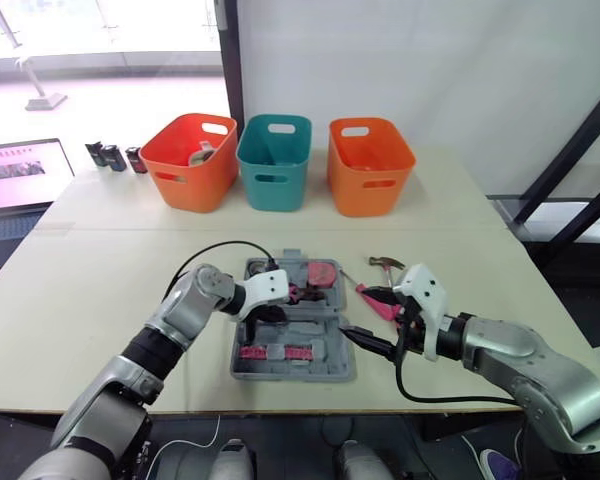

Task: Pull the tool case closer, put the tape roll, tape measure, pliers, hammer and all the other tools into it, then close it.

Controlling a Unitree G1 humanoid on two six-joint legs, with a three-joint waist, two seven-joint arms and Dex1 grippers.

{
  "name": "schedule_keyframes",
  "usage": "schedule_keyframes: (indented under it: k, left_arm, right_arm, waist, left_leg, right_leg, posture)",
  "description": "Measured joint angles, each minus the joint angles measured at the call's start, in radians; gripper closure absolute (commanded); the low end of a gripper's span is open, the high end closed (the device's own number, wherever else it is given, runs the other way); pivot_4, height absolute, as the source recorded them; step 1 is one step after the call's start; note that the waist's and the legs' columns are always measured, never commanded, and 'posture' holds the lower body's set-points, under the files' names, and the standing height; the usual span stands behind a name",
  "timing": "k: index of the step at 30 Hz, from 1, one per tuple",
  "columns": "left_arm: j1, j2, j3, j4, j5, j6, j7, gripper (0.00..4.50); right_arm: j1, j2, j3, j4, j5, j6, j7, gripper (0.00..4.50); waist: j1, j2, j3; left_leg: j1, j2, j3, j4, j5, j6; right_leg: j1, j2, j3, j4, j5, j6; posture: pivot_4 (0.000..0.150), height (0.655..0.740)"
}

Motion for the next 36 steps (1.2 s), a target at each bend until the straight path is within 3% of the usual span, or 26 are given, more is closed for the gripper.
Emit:
schedule_keyframes:
  k: [6,12,18,23,28,36]
  left_arm:
    - [-0.002,0.028,0.045,-0.025,-0.057,0.060,-0.018,4.46]
    - [-0.039,0.161,0.255,-0.178,-0.220,0.158,-0.080,4.46]
    - [0.137,0.301,0.417,-0.255,-0.362,0.175,-0.139,4.46]
    - [0.397,0.398,0.615,-0.221,-0.421,0.147,-0.118,4.46]
    - [0.533,0.423,0.716,-0.235,-0.437,0.101,-0.077,4.46]
    - [0.573,0.351,0.692,-0.314,-0.483,0.089,-0.027,4.46]
  right_arm:
    - [-0.006,0.000,0.000,0.000,0.000,0.000,0.002,0.00]
    - [-0.005,-0.001,-0.004,0.001,0.001,-0.003,0.012,0.00]
    - [0.015,-0.039,-0.055,0.031,-0.013,-0.023,0.037,0.00]
    - [0.094,-0.129,-0.182,0.126,-0.042,-0.064,0.085,0.00]
    - [0.153,-0.154,-0.244,0.147,-0.047,-0.092,0.129,0.00]
    - [0.133,-0.150,-0.250,0.145,-0.028,-0.075,0.146,0.00]
  waist:
    - [-0.005,-0.002,0.001]
    - [-0.010,-0.001,0.003]
    - [-0.021,-0.001,0.004]
    - [-0.030,-0.003,0.006]
    - [-0.028,-0.005,0.007]
    - [-0.029,-0.005,0.007]
  left_leg:
    - [-0.002,0.000,-0.001,0.000,0.000,0.000]
    - [-0.002,0.001,-0.001,-0.003,0.000,0.000]
    - [-0.002,0.001,-0.001,-0.003,0.000,0.000]
    - [-0.001,0.001,0.000,-0.003,0.000,0.000]
    - [-0.001,0.001,0.001,-0.002,0.000,0.000]
    - [-0.001,0.001,0.002,-0.002,0.000,0.000]
  right_leg:
    - [-0.003,0.001,0.000,0.001,0.000,0.000]
    - [-0.003,0.001,0.000,0.001,-0.001,0.002]
    - [-0.003,0.001,0.000,0.001,-0.001,0.002]
    - [-0.003,0.000,0.000,0.001,-0.001,0.001]
    - [-0.003,-0.001,0.000,0.000,0.000,-0.001]
    - [-0.004,-0.001,0.000,0.000,0.000,-0.001]
  posture:
    - [0.150,0.7400]
    - [0.150,0.7400]
    - [0.150,0.7400]
    - [0.150,0.7400]
    - [0.150,0.7400]
    - [0.150,0.7400]
